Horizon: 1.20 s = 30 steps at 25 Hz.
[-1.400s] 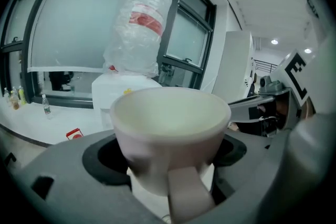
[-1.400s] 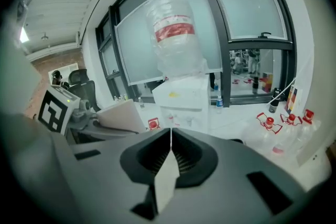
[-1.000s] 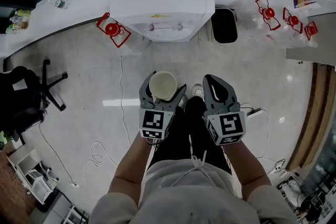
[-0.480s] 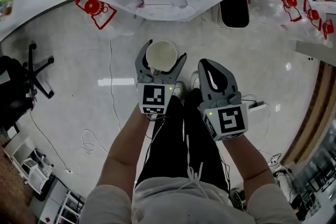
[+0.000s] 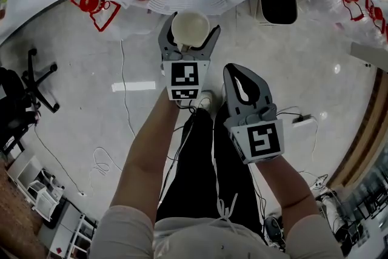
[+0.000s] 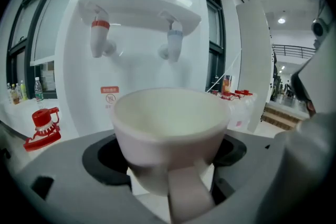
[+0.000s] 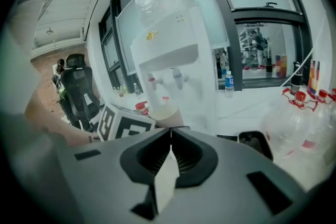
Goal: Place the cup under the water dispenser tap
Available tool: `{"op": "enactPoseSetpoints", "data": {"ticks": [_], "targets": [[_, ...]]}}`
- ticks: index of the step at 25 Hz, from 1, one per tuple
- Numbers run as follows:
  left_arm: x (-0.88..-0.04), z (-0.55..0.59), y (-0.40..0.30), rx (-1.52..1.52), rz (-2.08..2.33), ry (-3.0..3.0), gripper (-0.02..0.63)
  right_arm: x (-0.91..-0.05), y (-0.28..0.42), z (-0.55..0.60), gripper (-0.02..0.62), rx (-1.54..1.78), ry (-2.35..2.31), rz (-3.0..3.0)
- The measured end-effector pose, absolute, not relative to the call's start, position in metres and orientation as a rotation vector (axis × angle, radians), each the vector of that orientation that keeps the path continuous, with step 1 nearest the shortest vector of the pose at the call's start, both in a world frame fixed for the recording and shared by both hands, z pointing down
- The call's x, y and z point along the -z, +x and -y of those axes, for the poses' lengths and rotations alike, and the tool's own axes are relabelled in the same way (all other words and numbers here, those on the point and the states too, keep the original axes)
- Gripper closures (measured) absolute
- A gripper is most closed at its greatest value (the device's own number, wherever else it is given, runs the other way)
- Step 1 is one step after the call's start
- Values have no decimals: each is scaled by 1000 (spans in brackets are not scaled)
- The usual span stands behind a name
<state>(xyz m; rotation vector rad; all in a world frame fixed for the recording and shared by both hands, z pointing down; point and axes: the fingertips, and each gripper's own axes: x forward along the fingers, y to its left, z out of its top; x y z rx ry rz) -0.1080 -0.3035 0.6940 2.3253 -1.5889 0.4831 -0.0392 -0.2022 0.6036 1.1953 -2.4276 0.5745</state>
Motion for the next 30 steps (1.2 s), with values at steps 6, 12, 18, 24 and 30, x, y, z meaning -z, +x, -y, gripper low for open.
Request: {"op": "enactPoseSetpoints", "data": {"ticks": [6, 12, 18, 24, 30], "targets": [[-716, 328, -101, -529, 1583, 2297, 155, -616, -31, 206, 566, -550, 1184, 2415], [-732, 343, -104, -565, 1587, 2295, 155, -631, -24, 218, 566, -532, 1171, 2380], [-739, 353, -106, -534, 1606, 2295, 155, -634, -23, 228, 566, -524, 1174, 2374], [-736, 362, -102, -508, 1623, 2331, 155, -637, -12, 235, 566, -562, 1223, 2346], [-737, 362, -101, -538, 1598, 2391, 155, -642, -17, 234, 566, -559, 1205, 2341]]}}
